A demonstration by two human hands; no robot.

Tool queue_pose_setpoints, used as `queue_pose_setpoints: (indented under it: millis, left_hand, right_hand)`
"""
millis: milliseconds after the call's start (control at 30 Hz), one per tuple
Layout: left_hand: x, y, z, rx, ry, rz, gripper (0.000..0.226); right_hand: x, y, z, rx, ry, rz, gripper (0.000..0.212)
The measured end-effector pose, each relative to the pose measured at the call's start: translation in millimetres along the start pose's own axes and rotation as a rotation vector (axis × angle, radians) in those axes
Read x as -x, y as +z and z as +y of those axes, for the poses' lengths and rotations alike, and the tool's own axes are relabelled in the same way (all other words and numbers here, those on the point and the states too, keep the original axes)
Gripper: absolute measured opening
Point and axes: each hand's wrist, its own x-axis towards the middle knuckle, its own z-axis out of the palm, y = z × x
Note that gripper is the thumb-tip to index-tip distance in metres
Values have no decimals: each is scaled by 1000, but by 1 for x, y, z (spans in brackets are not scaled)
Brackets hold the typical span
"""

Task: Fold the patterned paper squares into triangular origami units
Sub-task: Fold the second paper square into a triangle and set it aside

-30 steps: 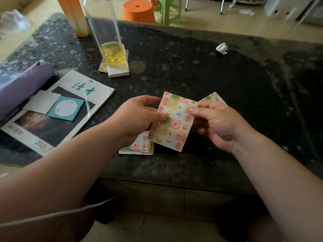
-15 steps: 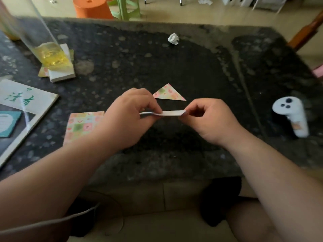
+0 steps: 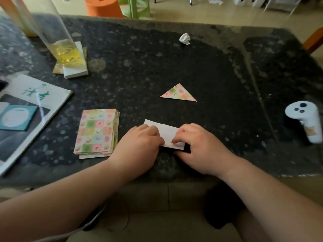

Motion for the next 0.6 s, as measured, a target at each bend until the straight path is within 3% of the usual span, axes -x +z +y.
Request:
queue_pose_setpoints:
  millis: [267, 433, 600]
  left_hand:
    - [19, -5, -7, 63, -26, -39, 8]
    - [13, -10, -2, 110, -127, -141, 27]
    - [9, -11, 1, 106, -159, -164, 27]
  right_hand:
    - [1, -9, 9, -88, 107, -86, 22]
    - [-6, -17, 9, -102, 162, -174, 25]
    - [-8, -21, 8, -126, 189, -219, 25]
